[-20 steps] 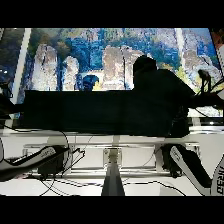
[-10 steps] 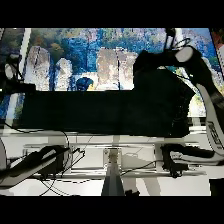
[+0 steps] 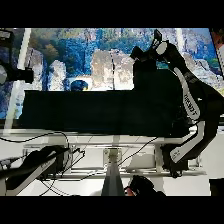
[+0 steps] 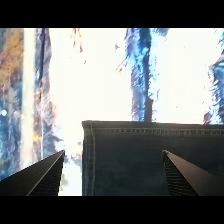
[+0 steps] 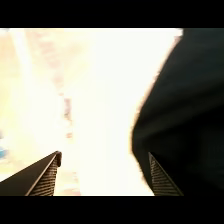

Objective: Fold the clothes and pants, and hang the long-sleeved shirts on hangers.

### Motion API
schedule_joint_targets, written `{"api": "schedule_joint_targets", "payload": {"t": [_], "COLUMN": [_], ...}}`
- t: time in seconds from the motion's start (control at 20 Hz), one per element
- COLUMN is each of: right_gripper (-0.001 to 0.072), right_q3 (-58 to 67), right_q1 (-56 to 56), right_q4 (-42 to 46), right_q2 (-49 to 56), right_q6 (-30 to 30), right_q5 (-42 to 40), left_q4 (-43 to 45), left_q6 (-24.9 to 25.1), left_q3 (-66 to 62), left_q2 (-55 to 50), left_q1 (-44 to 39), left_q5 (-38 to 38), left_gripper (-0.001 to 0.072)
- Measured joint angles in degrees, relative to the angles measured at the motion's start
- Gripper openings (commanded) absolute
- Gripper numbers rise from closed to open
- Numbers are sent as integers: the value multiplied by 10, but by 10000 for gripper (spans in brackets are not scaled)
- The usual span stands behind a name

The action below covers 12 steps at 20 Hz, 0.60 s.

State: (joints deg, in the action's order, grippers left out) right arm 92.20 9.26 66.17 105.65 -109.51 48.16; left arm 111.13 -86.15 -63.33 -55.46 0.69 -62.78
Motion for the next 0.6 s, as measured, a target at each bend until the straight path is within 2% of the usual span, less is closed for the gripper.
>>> {"api": "schedule_joint_targets", "payload": {"t": [0.45, 0.55, 0.6], "right_gripper": [609, 578, 508], "right_q3": [30, 50, 60], "right_q1": [-11, -11, -11], "right_q4": [65, 70, 71], "right_q2": [50, 66, 75], "right_q6": [-119, -129, -132], "right_q5": [-1, -6, -7], "left_q4": [-33, -36, -37], "left_q6": [0, 0, 0], "left_q3": [0, 0, 0], "left_q2": [-24, -28, -30], "left_q1": [-3, -3, -3], "left_q5": [31, 32, 33], "left_gripper": [689, 689, 689]}}
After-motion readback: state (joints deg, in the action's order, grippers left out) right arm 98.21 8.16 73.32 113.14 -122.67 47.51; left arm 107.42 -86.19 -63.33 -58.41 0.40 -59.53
